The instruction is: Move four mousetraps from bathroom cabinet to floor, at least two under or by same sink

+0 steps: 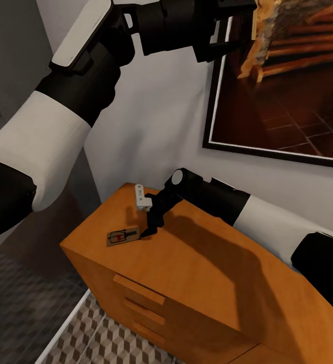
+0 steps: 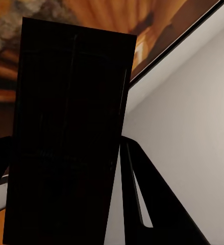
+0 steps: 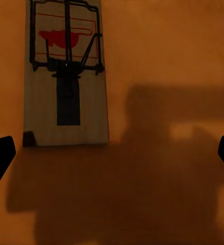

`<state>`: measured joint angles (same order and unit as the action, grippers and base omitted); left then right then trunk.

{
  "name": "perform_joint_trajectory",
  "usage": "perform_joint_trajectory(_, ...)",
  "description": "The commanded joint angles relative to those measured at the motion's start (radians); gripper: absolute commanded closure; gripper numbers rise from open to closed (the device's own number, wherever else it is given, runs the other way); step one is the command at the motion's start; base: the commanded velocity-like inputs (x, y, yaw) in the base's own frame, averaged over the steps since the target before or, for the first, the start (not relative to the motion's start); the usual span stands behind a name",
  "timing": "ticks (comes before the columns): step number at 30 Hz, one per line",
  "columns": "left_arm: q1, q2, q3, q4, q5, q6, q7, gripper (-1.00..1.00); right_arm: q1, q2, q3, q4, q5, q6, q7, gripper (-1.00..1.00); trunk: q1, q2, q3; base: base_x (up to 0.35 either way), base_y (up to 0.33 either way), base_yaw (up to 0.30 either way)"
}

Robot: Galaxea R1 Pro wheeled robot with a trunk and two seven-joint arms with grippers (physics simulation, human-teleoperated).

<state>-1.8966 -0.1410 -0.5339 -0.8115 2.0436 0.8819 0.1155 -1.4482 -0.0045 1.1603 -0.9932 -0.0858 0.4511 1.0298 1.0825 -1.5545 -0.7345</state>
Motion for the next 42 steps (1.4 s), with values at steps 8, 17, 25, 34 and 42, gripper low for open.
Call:
perform_joint_trajectory(8,-0.001,0.0,0.0,0.0,0.008,0.002,0.007,1.0,-0.001,0.0,0.002,-0.001,-0.005,0.009,0.0,-1.0,0.0,-0.001,-0.001,0.0,0.0,0.0)
perform_joint_trajectory(17,-0.001,0.0,0.0,-0.007,0.008,0.002,0.007,1.0,-0.001,0.036,0.002,-0.005,-0.002,0.013,0.004,-1.0,0.0,-0.001,-0.001,0.0,0.073,0.0)
perform_joint_trajectory(25,-0.001,0.0,0.0,-0.017,0.007,0.002,0.008,1.0,-0.001,0.038,0.002,-0.003,-0.002,0.014,0.004,-1.0,0.0,-0.001,-0.001,0.0,0.004,0.0)
perform_joint_trajectory(34,0.002,0.0,0.0,-0.019,0.007,0.002,0.008,1.0,0.002,0.045,0.006,0.021,-0.003,0.01,0.004,-1.0,0.0,-0.001,-0.001,0.0,0.0,0.0)
perform_joint_trajectory(42,0.003,0.0,0.0,-0.02,0.007,0.001,0.008,1.0,0.004,0.064,0.007,0.069,-0.005,0.004,0.004,-1.0,0.0,-0.001,-0.001,0.0,0.0,0.0)
